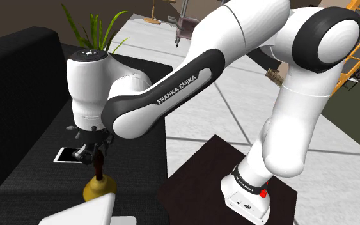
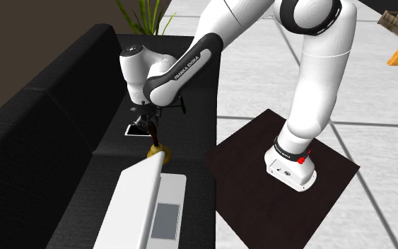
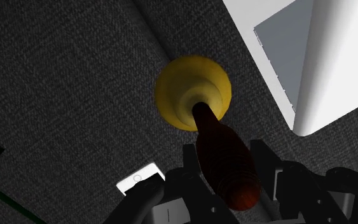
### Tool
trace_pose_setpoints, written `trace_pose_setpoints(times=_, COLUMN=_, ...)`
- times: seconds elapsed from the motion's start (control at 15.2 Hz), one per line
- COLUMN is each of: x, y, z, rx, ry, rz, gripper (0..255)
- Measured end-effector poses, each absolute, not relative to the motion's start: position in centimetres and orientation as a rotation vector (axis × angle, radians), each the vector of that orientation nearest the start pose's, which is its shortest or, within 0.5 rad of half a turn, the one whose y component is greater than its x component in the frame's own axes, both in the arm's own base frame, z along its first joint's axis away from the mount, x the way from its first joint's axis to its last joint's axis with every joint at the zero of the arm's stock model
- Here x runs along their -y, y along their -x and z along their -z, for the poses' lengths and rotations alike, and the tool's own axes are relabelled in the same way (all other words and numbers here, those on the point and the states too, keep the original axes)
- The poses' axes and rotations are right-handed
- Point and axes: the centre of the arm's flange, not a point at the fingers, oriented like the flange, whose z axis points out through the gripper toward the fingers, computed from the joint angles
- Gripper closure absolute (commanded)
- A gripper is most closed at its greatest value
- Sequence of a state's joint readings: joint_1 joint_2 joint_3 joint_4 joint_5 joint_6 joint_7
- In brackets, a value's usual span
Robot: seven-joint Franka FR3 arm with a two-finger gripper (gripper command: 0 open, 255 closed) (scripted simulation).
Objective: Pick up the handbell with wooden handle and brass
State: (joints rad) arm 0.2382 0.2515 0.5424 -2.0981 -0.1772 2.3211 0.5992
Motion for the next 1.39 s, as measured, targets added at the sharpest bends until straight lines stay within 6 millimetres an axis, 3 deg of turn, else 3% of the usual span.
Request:
trace_pose_setpoints(times=0.46, x=-39.8, y=-41.6, z=-32.0, rx=0.448, ry=3.102, rz=0.017, gripper=255)
trace_pose_setpoints(times=1.39, x=-39.8, y=-41.6, z=-39.1, rx=0.448, ry=3.103, rz=0.016, gripper=255)
